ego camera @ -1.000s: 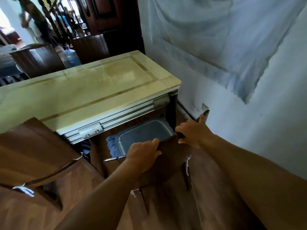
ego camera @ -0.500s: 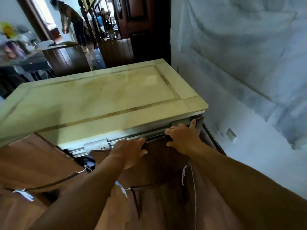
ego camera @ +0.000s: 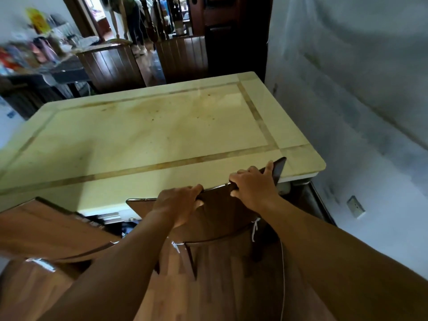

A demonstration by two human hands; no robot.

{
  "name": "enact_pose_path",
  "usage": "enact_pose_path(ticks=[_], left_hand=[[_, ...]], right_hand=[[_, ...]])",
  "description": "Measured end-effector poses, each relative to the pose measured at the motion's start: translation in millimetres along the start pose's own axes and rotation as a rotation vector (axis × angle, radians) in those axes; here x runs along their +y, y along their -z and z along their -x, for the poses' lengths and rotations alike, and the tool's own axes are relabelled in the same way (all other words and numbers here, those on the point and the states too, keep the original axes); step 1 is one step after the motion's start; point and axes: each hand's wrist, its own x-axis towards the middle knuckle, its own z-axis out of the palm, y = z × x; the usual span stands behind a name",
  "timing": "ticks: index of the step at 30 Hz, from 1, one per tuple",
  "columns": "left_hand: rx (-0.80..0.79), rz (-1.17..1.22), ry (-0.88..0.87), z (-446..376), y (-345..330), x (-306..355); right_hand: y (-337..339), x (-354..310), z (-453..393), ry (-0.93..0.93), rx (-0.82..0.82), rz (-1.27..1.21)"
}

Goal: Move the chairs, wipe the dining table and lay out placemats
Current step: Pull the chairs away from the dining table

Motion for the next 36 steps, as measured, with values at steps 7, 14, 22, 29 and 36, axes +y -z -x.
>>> enact_pose_path(ticks=[7,14,22,29,36], left_hand=[[0.065,0.052,-0.041,-8.4,-12.0,-16.0],[0.131,0.197,0.116,-11.4,-8.4,-10.9],[0.187,0.904,0.367,-48.7,16.2,12.0],[0.306,1.281,0.247,-93.7,45.8,60.2],[0.387,1.286,0.173,-147.0,70.0,97.3]], right_hand=[[-9.4,-2.1,-13.3,-0.035,0.01,-0.049],[10.6,0.6,-27.0,-0.152,-0.195,-0.429],[28.6,-10.7,-37.1,-0.553,0.277,-1.267],[54.0,15.4,-42.9,-0.7,0.602,-1.242],[76.8,70.7,-53.0,-0.678,0.73,-1.201]])
